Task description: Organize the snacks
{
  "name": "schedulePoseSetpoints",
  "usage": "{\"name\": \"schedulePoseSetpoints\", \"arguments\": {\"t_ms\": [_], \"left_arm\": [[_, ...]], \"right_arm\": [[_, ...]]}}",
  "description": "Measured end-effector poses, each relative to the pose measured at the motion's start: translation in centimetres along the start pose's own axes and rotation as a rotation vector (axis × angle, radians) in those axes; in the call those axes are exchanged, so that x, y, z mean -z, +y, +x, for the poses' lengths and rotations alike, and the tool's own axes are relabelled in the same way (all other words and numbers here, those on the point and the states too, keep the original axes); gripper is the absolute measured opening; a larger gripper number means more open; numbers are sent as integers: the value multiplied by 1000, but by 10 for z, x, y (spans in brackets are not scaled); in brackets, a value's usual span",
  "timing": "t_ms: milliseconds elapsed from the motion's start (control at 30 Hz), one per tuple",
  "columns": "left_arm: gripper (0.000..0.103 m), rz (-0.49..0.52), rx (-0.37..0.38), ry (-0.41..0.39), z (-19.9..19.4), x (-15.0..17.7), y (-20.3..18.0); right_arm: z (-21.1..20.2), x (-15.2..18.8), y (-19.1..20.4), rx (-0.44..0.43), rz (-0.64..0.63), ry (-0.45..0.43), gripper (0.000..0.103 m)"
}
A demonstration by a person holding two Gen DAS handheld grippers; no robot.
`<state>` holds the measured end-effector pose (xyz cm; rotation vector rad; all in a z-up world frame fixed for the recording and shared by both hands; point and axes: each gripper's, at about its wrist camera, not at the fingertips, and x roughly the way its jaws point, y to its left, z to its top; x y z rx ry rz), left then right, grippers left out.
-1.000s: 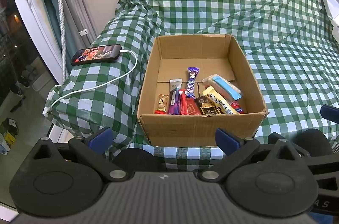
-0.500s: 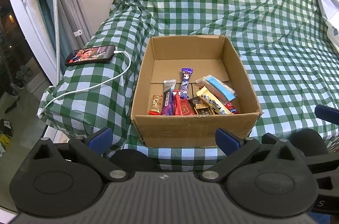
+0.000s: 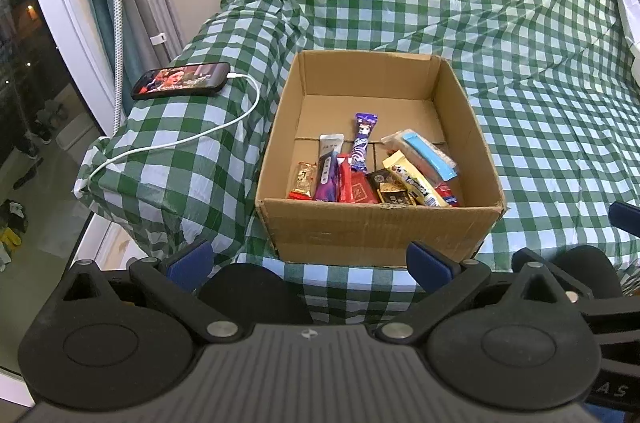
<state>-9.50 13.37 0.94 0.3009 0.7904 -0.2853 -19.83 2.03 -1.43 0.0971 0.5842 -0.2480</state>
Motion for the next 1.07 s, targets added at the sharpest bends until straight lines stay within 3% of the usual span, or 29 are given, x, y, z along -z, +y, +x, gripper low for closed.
{"name": "schedulePoseSetpoints", "arguments": {"t_ms": [200, 1067], "left_arm": [[103, 8, -50, -11, 1, 0, 1], [103, -12, -69, -23, -1, -5, 3]], "right_arm": [[-1, 0, -3, -3, -1, 1, 102], [-2, -2, -9, -3, 1, -19, 102]]}}
